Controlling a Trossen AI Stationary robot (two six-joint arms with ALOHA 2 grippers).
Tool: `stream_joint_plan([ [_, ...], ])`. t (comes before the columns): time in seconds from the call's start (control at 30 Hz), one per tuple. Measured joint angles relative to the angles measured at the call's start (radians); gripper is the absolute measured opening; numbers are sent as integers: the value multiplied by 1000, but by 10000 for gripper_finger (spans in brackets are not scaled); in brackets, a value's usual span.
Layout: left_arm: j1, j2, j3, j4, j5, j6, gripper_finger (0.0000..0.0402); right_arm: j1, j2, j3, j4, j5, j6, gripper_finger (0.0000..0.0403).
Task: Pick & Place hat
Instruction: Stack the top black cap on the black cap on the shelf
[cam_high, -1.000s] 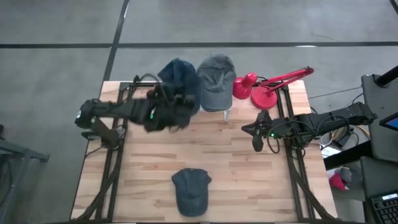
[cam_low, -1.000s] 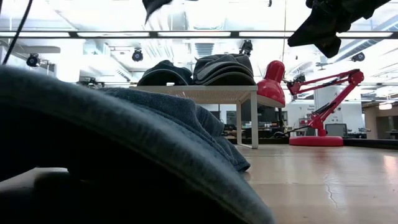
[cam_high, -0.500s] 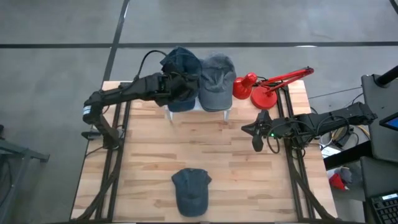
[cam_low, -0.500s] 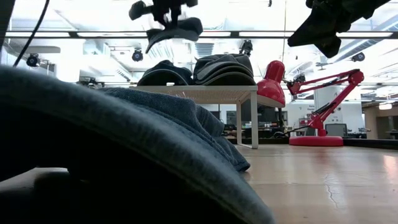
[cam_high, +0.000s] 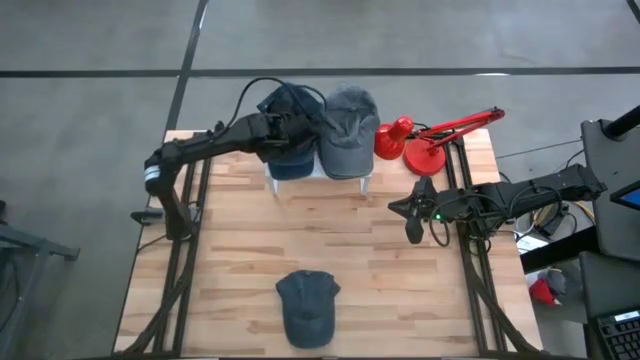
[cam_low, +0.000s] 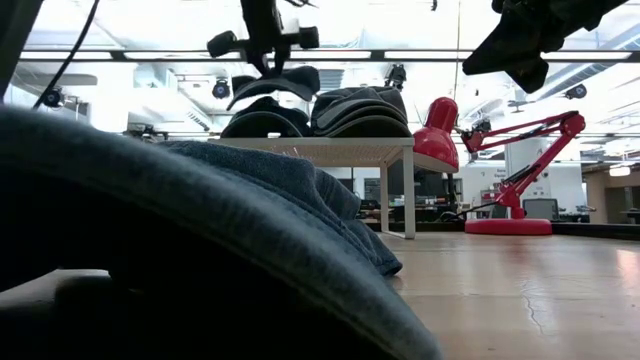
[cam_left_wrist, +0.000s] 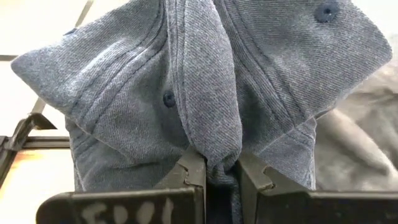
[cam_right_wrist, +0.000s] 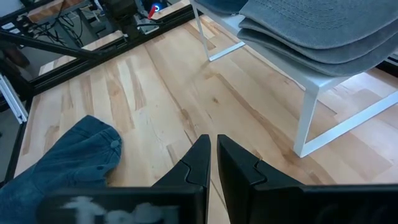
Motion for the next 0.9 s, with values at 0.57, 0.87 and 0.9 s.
stream_joint_plan([
  [0.57, 4, 44, 0, -56, 38, -41, 42, 0, 0, 0, 0, 0, 0, 27],
  [0.87, 5, 44, 0, -67, 70, -34, 47, 0, 0, 0, 0, 0, 0, 27],
  [0.9, 5, 39, 0, -67, 76, -34, 47, 0, 0, 0, 0, 0, 0, 27],
])
